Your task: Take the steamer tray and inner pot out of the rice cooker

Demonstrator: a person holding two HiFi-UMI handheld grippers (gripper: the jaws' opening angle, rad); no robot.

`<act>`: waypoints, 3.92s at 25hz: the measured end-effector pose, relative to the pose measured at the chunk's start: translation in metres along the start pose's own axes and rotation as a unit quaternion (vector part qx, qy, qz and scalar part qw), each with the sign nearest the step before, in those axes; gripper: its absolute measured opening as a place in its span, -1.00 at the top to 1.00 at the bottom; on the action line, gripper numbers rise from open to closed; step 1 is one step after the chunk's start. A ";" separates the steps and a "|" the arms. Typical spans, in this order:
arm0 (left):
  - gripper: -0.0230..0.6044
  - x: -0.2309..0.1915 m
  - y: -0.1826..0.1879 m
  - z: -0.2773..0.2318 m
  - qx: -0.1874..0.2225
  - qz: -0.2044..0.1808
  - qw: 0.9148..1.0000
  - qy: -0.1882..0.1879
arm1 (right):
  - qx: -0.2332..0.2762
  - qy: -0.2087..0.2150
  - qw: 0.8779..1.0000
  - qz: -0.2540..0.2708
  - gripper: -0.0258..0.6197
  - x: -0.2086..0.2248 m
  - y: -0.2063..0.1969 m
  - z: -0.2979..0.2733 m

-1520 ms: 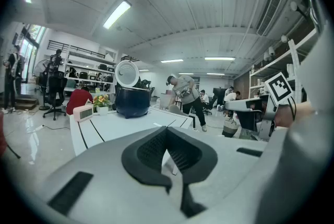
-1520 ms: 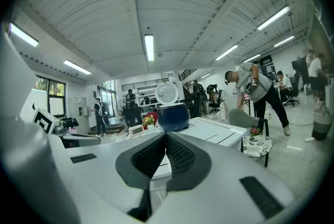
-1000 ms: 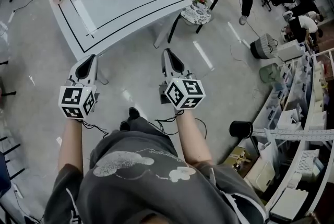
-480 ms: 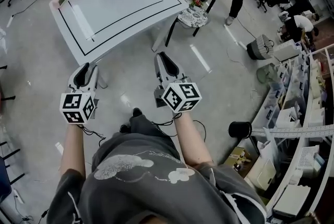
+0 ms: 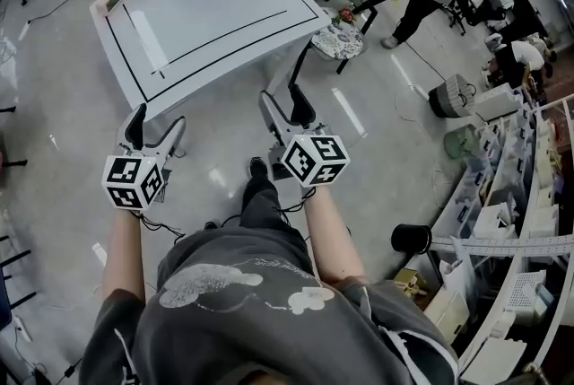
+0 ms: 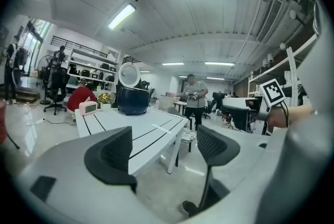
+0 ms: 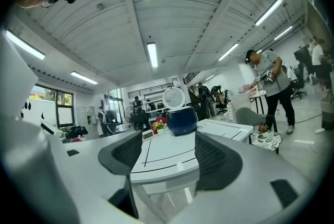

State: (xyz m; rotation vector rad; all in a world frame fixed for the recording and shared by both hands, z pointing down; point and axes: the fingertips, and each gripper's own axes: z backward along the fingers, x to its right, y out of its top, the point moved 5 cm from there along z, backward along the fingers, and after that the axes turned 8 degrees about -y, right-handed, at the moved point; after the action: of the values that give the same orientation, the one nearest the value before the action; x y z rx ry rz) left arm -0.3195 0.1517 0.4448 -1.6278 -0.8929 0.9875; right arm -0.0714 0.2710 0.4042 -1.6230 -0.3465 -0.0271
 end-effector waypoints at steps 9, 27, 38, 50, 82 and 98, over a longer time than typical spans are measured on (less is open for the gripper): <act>-0.31 -0.024 0.021 -0.093 -0.006 0.014 0.997 0.073 | -0.020 0.060 0.998 -0.006 -0.03 0.084 0.018 -0.102; -0.31 -0.025 0.084 -0.254 0.004 0.016 0.975 0.224 | -0.088 0.212 0.973 -0.001 -0.03 0.213 0.068 -0.285; -0.31 -0.084 0.105 -0.268 0.019 0.013 0.967 0.252 | -0.094 0.231 0.968 0.019 -0.03 0.185 0.073 -0.365; -0.31 -0.196 0.153 -0.315 0.029 0.008 0.976 0.214 | -0.098 0.210 0.972 0.027 -0.03 0.145 0.116 -0.500; -0.31 -0.338 0.198 -0.375 0.011 0.006 0.985 0.171 | -0.283 0.156 0.883 0.341 -0.02 0.102 0.100 -0.733; -0.31 -0.326 0.209 -0.378 0.006 0.010 0.980 0.198 | -0.300 0.145 0.856 0.396 0.34 0.091 0.108 -0.744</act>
State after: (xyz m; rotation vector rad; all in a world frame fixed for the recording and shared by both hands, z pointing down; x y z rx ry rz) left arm -0.0836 -0.3294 0.3678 -1.7456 -0.5992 0.6458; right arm 0.1826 -0.4418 0.3855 -2.2356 0.6499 0.2712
